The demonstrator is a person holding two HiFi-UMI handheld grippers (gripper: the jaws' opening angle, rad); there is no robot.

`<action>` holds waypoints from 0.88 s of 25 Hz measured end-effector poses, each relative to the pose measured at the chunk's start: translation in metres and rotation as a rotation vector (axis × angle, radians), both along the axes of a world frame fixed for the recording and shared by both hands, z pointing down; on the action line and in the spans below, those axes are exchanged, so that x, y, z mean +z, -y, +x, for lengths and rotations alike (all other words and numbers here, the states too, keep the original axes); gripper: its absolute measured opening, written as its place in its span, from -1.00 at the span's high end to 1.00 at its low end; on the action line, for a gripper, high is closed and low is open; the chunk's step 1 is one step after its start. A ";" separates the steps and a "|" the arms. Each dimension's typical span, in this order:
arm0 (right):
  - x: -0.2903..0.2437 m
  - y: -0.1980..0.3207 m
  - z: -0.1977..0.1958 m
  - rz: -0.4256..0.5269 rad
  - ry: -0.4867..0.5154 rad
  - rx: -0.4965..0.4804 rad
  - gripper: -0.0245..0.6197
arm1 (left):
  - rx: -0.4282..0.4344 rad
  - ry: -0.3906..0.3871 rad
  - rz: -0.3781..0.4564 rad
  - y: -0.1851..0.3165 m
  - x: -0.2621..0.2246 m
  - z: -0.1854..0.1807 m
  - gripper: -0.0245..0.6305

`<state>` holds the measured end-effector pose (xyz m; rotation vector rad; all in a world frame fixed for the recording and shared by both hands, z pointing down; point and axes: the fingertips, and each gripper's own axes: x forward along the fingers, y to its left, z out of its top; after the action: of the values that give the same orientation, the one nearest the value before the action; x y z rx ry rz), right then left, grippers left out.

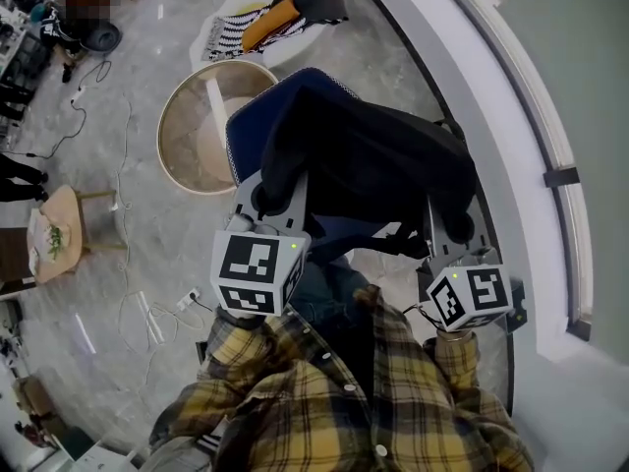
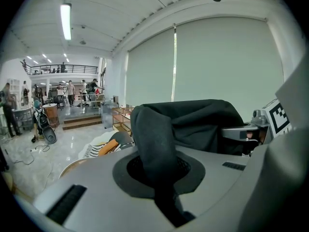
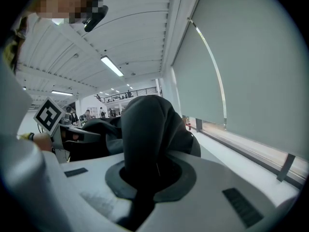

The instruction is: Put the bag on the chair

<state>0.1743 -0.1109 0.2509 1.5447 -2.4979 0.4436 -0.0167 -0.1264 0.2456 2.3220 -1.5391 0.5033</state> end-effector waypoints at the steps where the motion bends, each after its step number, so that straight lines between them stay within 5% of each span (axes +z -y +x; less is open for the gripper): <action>1: 0.002 0.002 0.000 -0.005 0.002 0.001 0.84 | 0.000 0.002 -0.003 0.002 0.001 0.000 0.80; 22: 0.043 0.044 -0.022 -0.070 -0.014 -0.030 0.84 | 0.007 0.024 -0.059 0.034 0.041 -0.025 0.80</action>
<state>0.1523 -0.1548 0.2939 1.4776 -2.4640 0.5078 -0.0420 -0.1604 0.2868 2.2853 -1.5066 0.5728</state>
